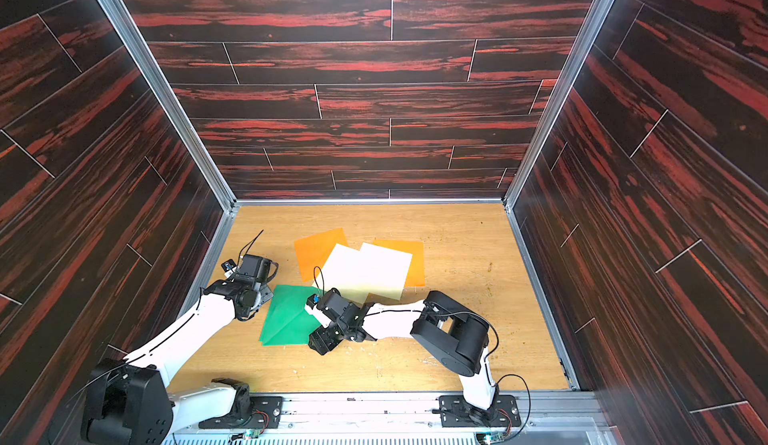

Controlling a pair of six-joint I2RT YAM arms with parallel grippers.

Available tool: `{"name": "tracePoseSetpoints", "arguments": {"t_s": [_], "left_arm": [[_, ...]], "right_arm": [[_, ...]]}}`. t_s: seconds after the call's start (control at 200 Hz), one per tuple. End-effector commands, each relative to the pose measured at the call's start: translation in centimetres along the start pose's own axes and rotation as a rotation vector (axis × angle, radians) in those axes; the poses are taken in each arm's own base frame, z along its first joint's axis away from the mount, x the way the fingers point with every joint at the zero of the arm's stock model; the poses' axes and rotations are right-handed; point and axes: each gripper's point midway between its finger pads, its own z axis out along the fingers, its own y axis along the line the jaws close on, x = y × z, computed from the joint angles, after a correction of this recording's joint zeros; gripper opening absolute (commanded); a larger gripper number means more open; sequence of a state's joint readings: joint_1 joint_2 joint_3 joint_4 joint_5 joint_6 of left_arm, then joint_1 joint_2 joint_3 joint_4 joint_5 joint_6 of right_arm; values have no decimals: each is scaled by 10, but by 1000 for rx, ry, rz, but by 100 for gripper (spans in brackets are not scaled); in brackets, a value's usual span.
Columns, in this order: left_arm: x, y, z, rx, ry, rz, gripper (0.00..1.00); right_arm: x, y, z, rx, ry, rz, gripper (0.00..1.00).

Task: Sort the scattered colored papers by color
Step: Place the colored paper.

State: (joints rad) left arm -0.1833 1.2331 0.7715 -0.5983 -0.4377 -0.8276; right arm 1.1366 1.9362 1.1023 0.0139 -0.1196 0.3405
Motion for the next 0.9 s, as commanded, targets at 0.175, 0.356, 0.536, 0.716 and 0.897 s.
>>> {"name": "tracePoseSetpoints", "arguments": {"t_s": [0.175,0.356,0.536,0.716,0.897], "left_arm": [[4,5,2,-4,1,1,38],[4,3,2,5,3,4,38],[-1,-10,-2,73,-5,-4,39],[-5,-50,-10,276,12,3,53],[-10,-116,-21,561,66,2,60]], "right_arm": [[14,8,14,-7,61,-4,74],[11,8,13,-1,52,0,75],[-13,4,-18,87,-43,-13,76],[-70,-1,-93,248,-263,-24,79],[-120,-64,-156,396,-414,82,80]]}}
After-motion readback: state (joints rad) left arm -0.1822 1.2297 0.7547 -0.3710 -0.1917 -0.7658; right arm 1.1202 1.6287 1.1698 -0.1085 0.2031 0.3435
